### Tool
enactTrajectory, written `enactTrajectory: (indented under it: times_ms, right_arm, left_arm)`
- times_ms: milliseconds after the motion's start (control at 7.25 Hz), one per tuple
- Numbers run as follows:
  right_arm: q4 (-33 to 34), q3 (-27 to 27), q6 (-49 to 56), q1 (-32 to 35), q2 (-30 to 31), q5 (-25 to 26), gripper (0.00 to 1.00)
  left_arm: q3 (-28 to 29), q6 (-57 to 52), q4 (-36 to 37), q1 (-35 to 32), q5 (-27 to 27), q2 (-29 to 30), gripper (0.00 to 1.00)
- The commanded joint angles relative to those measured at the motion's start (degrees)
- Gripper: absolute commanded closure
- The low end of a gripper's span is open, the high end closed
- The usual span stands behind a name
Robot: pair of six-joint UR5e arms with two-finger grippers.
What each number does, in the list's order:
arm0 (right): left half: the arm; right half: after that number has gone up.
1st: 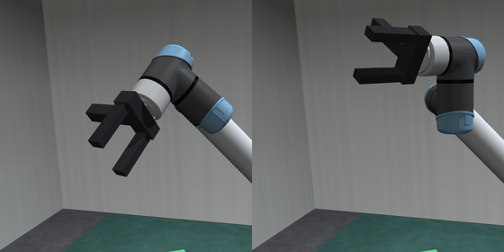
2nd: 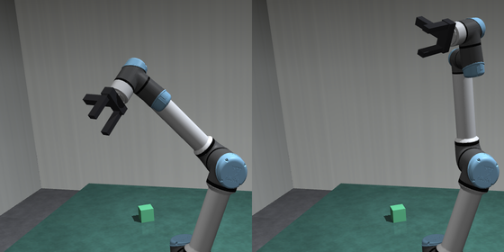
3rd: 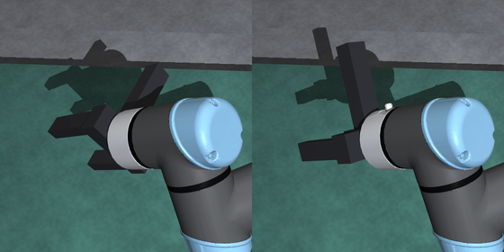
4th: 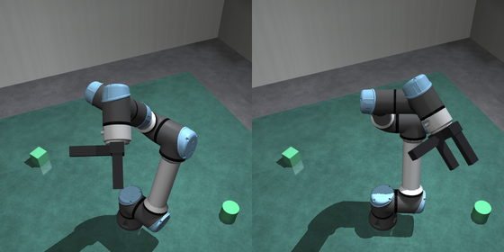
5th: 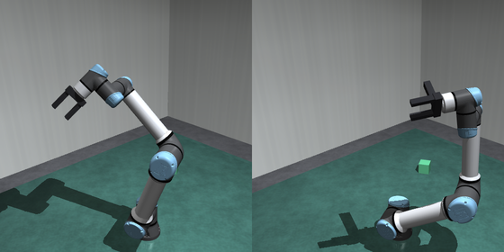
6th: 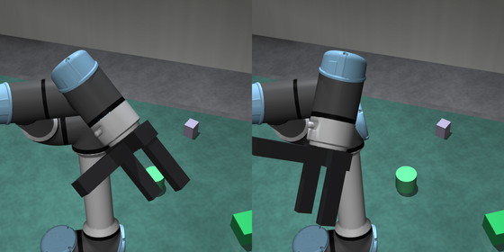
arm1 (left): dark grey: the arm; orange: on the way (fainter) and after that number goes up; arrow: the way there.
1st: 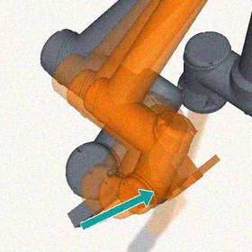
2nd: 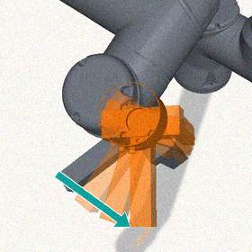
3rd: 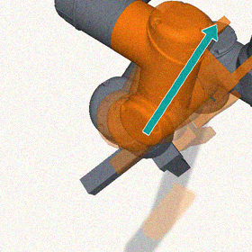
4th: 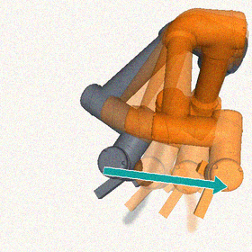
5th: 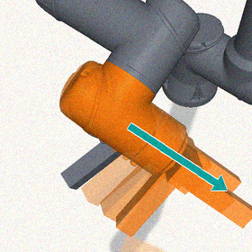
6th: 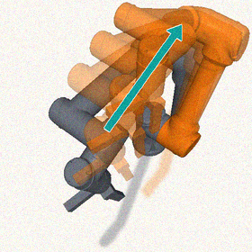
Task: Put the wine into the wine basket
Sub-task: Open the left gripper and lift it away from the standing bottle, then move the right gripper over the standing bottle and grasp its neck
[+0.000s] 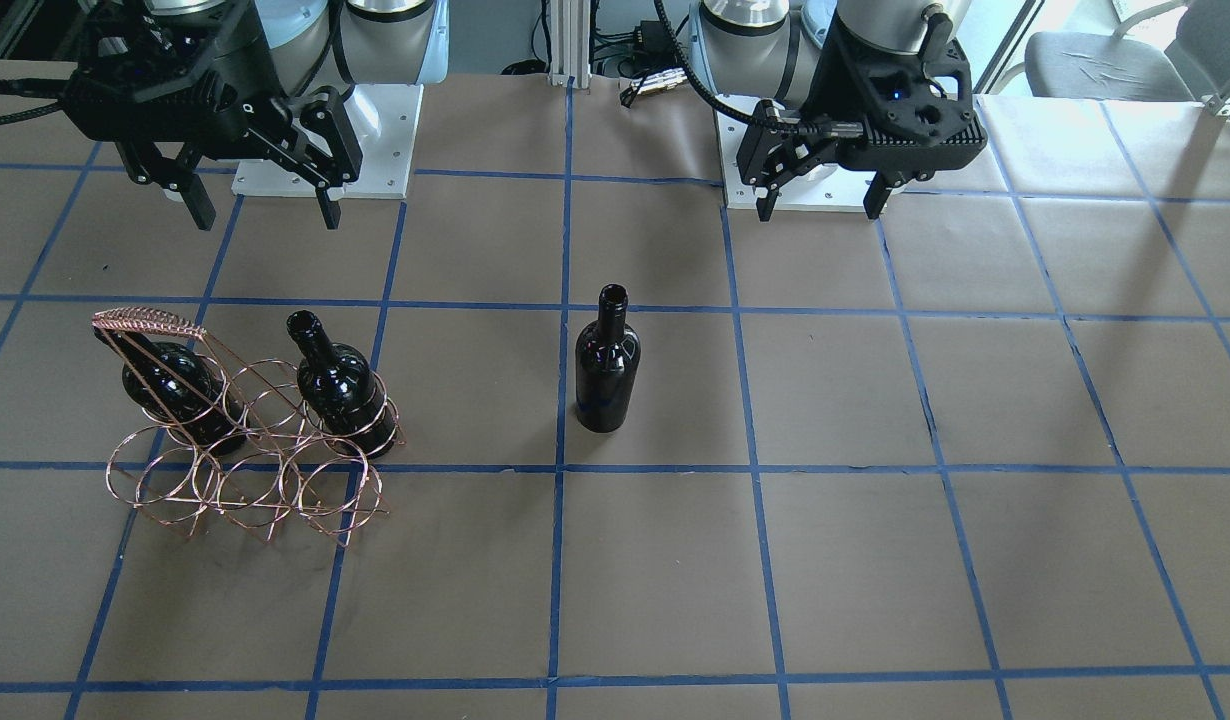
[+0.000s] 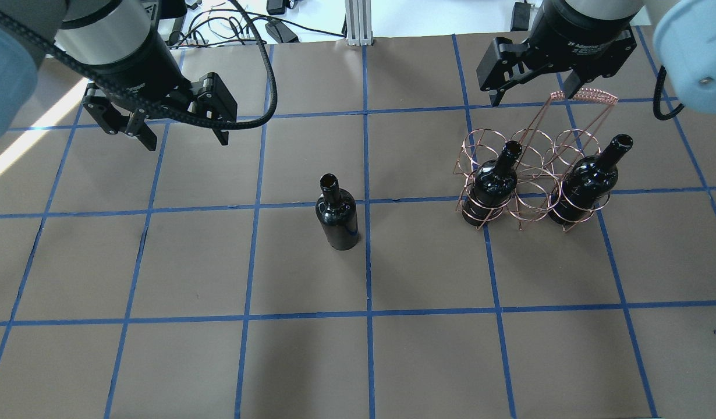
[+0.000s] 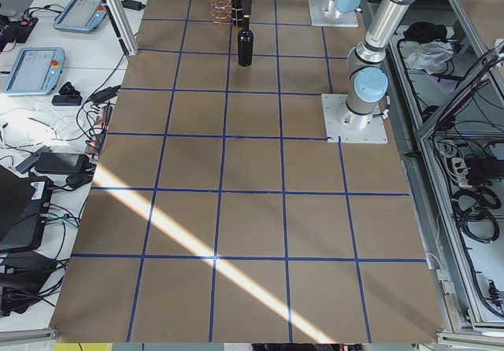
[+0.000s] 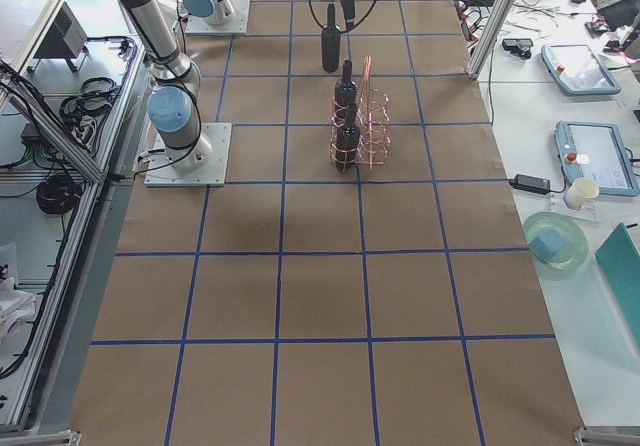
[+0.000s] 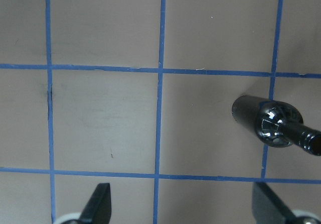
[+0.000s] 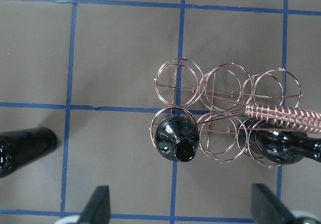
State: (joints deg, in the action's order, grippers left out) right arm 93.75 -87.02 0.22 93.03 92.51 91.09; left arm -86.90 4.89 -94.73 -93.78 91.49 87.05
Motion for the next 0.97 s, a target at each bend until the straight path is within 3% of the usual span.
enactTrajectory:
  times_ms: [0,276,552,828]
  right_arm:
    - [-1.4,0.0,-0.1,0.0,0.1,0.0,0.0]
    - [-1.9,0.7,-1.5,4.3,0.0,-0.9,0.0]
    - [-1.2,1.0,-16.9,13.4,-1.9,-1.0,0.0]
    - [3.6,3.2,-31.2,23.1,-8.3,-0.7,0.0]
  left_arm:
    - [-0.6,-6.4,-0.5,1.0,-0.1,-0.7,0.0]
    - [-0.6,-6.9,-0.3,1.9,-0.7,-0.6,0.0]
    - [-0.6,-7.3,0.0,2.1,-0.6,-0.5,0.0]
    - [-0.6,-6.8,0.8,2.1,-0.5,-0.5,0.0]
